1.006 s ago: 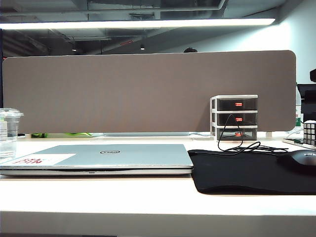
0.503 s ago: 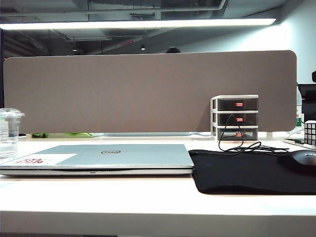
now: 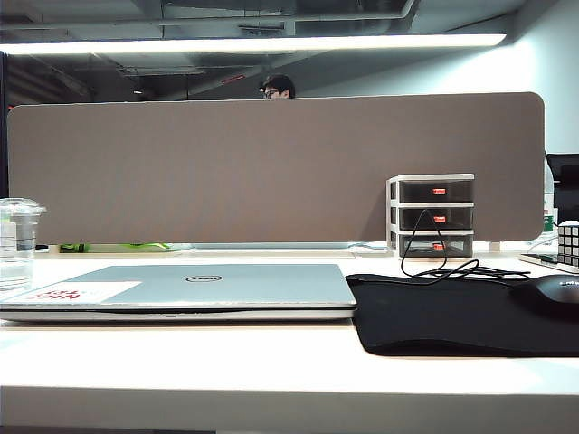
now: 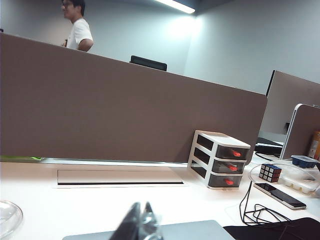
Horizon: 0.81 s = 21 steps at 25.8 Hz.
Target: Pick up the coffee cup and place it on the left side of the laptop.
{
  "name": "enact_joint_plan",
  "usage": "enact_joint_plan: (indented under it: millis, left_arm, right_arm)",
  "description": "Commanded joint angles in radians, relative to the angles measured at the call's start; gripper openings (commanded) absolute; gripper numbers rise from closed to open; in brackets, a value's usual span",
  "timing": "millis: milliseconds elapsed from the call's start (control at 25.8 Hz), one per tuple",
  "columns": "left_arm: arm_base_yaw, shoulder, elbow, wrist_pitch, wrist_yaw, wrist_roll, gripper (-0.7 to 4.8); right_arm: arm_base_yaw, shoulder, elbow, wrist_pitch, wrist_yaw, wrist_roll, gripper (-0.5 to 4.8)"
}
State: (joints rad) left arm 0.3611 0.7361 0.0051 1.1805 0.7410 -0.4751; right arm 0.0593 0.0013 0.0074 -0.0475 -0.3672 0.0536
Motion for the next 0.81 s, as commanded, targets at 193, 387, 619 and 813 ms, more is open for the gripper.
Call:
enact_joint_plan:
  millis: [193, 387, 619, 813]
  left_arm:
    - [0.002, -0.380, 0.003, -0.497, -0.077, 0.083, -0.05]
    - [0.002, -0.626, 0.003, -0.840, -0.146, 0.192, -0.05]
    - [-0.005, -0.727, 0.003, -1.003, -0.182, 0.301, -0.05]
    - [-0.058, -0.734, 0.003, -1.027, -0.339, 0.375, -0.05]
  right_arm:
    - [0.000, -0.002, -0.005, 0.021, 0.108, -0.009, -0.01]
    - [0.000, -0.002, -0.005, 0.022, 0.163, -0.036, -0.01]
    - [0.000, -0.002, -0.005, 0.024, 0.264, -0.040, -0.01]
    - [-0.001, -0.002, -0.005, 0.030, 0.306, -0.078, -0.01]
